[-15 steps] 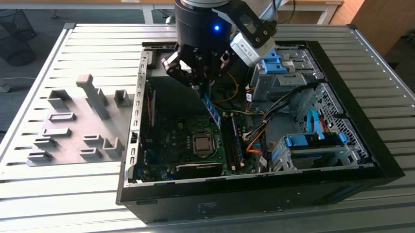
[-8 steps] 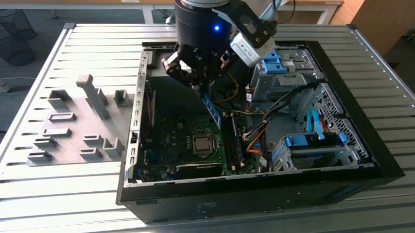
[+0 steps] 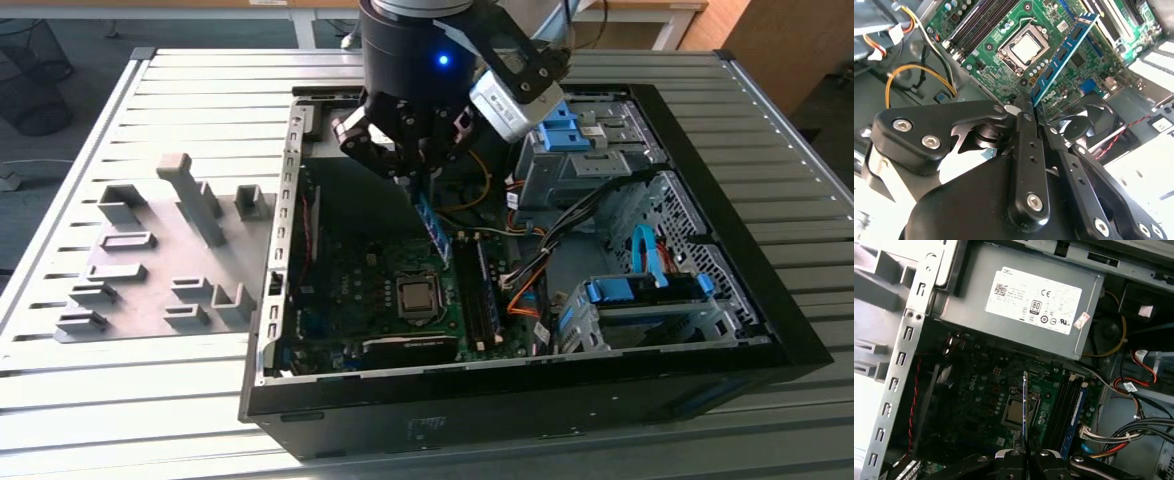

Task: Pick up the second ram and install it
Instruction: 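Insert the second ram into the second slot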

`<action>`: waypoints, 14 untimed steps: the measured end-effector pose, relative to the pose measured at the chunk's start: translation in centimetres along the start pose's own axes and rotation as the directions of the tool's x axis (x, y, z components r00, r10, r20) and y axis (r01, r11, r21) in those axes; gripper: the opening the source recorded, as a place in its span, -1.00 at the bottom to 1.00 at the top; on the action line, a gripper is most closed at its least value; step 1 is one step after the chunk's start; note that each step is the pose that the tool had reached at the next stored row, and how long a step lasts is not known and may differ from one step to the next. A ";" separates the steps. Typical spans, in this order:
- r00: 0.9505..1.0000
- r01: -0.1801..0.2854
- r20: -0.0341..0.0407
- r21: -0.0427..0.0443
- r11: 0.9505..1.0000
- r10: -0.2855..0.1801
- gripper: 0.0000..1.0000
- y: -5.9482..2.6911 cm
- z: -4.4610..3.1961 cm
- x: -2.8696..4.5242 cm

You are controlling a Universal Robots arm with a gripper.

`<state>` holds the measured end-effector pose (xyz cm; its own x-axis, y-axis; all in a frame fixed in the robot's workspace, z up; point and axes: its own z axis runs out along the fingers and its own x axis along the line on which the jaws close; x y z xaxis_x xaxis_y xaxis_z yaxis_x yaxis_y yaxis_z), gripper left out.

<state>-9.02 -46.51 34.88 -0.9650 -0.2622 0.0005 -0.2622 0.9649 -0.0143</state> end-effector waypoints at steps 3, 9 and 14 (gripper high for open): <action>0.999 -0.054 -0.001 0.001 0.999 0.054 -0.72 0.00 0.14 0.00; 0.987 -0.162 -0.003 0.003 0.987 0.162 -0.72 0.01 0.42 0.00; 0.974 -0.228 -0.004 0.005 0.974 0.228 -0.72 0.01 0.58 0.00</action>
<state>-9.02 -46.51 34.30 -0.9994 -0.0356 0.0012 -0.0356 0.9992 -0.0187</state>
